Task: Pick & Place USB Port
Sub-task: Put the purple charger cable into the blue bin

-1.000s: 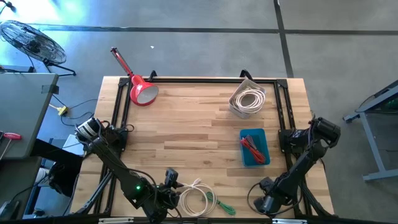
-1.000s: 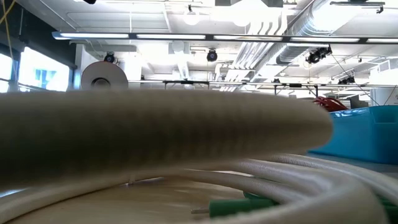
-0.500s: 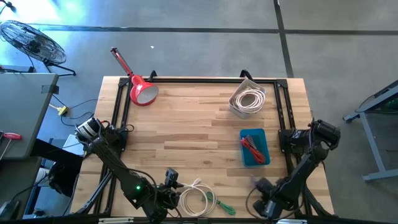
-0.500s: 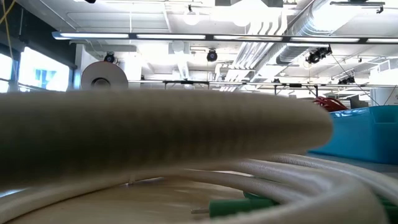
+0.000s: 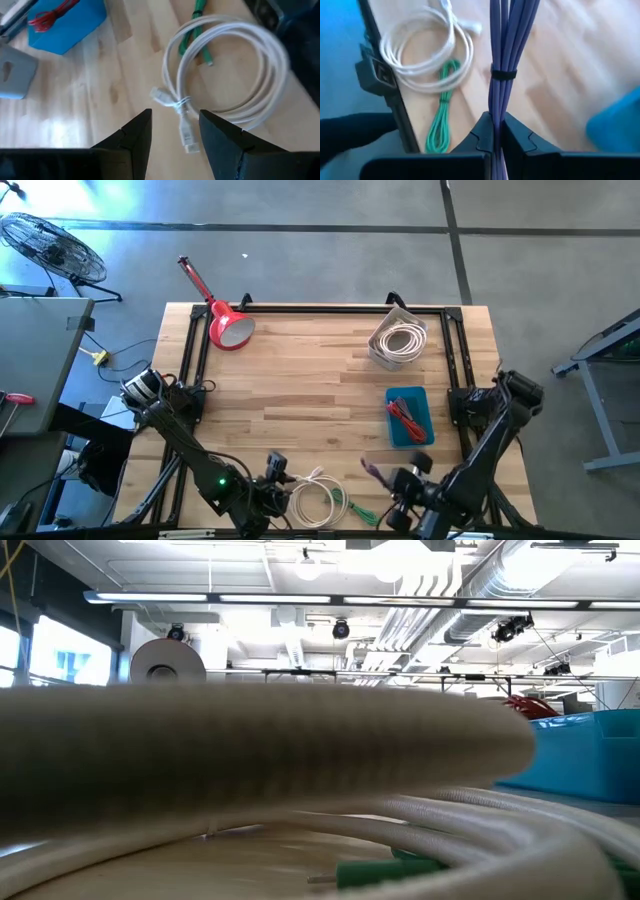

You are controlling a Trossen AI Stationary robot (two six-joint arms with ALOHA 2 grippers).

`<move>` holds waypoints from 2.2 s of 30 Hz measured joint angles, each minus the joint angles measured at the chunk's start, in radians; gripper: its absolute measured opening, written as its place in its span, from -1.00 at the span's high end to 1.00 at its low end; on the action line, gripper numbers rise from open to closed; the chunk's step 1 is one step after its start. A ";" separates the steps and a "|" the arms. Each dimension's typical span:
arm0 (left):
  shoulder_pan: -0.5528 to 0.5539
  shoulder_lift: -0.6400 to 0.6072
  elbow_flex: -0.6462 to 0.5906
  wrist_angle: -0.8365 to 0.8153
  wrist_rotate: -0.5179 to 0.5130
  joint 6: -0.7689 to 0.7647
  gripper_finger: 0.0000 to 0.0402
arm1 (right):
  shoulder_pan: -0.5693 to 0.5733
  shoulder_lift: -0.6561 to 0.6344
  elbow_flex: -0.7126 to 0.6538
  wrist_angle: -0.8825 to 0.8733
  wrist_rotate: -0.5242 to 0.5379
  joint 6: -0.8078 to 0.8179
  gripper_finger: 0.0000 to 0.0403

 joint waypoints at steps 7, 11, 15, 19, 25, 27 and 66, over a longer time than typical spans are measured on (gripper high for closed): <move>0.000 0.000 0.000 0.035 -0.007 0.002 0.22 | -0.109 -0.001 0.103 -0.118 0.034 -0.286 0.96; 0.001 0.000 0.000 0.029 -0.058 0.051 0.22 | -0.182 -0.001 0.131 -0.211 0.020 -0.383 0.96; 0.001 0.000 0.000 0.028 -0.168 0.145 0.22 | -0.265 -0.016 0.126 -0.285 0.019 -0.427 0.96; 0.001 0.000 0.000 0.010 -0.273 0.195 0.22 | -0.339 -0.048 0.112 -0.394 0.018 -0.347 0.96; 0.001 0.000 0.000 -0.087 -0.322 0.186 0.22 | -0.413 -0.119 0.050 -0.537 -0.077 -0.157 0.96; 0.001 0.000 0.000 -0.110 -0.331 0.185 0.22 | -0.426 -0.152 0.004 -0.503 -0.147 -0.140 0.96; 0.001 0.000 -0.001 -0.140 -0.317 0.133 0.23 | -0.551 -0.346 -0.576 0.059 -0.496 -0.243 0.77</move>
